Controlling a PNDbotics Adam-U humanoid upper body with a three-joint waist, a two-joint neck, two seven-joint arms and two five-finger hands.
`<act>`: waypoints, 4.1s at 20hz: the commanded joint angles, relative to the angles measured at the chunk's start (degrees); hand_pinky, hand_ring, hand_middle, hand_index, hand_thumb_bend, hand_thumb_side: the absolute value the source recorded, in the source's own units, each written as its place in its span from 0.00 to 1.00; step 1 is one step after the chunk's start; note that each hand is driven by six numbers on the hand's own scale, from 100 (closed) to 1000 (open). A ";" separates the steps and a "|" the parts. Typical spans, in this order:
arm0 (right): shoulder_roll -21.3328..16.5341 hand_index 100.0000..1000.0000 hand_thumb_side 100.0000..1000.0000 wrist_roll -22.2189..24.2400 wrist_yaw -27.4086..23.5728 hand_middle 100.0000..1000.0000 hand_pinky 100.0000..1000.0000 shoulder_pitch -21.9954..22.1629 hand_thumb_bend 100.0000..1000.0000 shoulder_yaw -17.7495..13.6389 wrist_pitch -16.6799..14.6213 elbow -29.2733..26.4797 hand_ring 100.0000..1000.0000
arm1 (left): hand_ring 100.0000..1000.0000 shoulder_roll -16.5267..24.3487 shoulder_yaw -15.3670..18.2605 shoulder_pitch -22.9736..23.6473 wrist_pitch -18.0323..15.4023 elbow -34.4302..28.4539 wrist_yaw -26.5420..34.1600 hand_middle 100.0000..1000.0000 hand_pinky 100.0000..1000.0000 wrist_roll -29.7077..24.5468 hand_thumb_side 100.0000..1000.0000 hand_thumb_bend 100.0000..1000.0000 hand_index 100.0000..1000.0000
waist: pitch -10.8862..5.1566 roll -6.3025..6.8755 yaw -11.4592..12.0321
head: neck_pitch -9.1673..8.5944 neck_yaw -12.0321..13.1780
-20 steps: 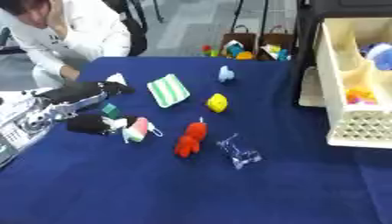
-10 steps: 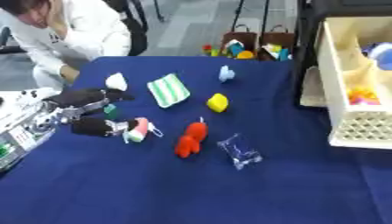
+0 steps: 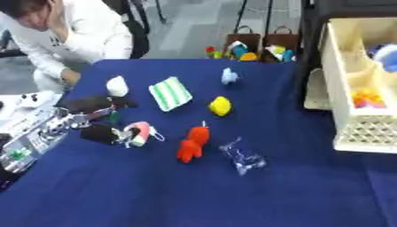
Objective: Pick up objects from table and place into drawer.
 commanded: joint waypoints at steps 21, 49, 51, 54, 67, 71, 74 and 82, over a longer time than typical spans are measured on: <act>-0.25 0.72 0.79 -1.56 -0.23 0.58 0.59 -1.27 0.00 0.16 -0.95 -0.73 0.60 | 0.93 -1.76 -0.21 -3.14 -1.47 7.58 -6.39 0.92 0.79 -3.09 0.83 0.32 1.00 | 0.84 0.30 -1.43 | -1.22 1.58; 0.10 0.71 0.79 -3.10 -0.31 0.58 0.59 -0.89 0.00 -0.05 -0.48 -0.73 0.60 | 0.69 -1.68 -1.23 -4.12 -0.75 6.02 -8.96 0.61 0.55 -1.63 0.58 0.11 0.80 | 0.34 0.32 -1.38 | -0.66 1.77; 0.12 0.71 0.79 -3.16 -0.34 0.58 0.59 -0.84 0.00 -0.06 -0.43 -0.73 0.60 | 0.68 -1.56 -1.12 -4.30 -0.74 5.77 -9.09 0.60 0.54 -1.52 0.54 0.11 0.79 | 0.24 0.33 -1.31 | -0.55 1.78; 0.15 0.71 0.79 -3.22 -0.39 0.58 0.59 -0.86 0.00 -0.05 -0.41 -0.73 0.60 | 0.69 -1.51 -1.18 -4.30 -0.92 5.46 -9.65 0.64 0.55 -1.54 0.59 0.20 0.82 | 0.12 0.35 -1.33 | -0.58 1.85; 0.19 0.71 0.80 -3.57 -0.73 0.58 0.59 -0.82 0.00 -0.06 -0.58 -0.73 0.60 | 0.55 -1.21 -0.46 -4.81 1.48 3.45 -13.19 0.48 0.41 5.49 0.23 0.08 0.69 | -0.35 0.10 -1.22 | -0.94 1.71; 0.17 0.71 0.80 -3.56 -0.77 0.58 0.59 -0.77 0.00 -0.03 -0.56 -0.73 0.60 | 0.55 -0.87 -0.52 -5.01 2.15 3.00 -12.10 0.48 0.40 5.30 0.22 0.04 0.69 | -0.54 0.06 -1.12 | -0.78 1.62; 0.12 0.71 0.80 -3.63 -0.81 0.58 0.59 -0.74 0.00 -0.04 -0.53 -0.73 0.60 | 0.54 -0.12 -0.02 -5.24 2.74 1.69 -10.79 0.47 0.40 4.86 0.21 0.03 0.68 | -0.80 0.07 -0.95 | -0.53 1.43; -0.08 0.71 0.80 -3.76 -1.04 0.58 0.59 -0.60 0.00 0.02 -0.27 -0.73 0.60 | 0.53 2.99 1.90 -4.64 3.46 -6.14 -6.79 0.46 0.39 3.96 0.19 0.01 0.68 | -1.97 0.29 -0.39 | 0.31 0.27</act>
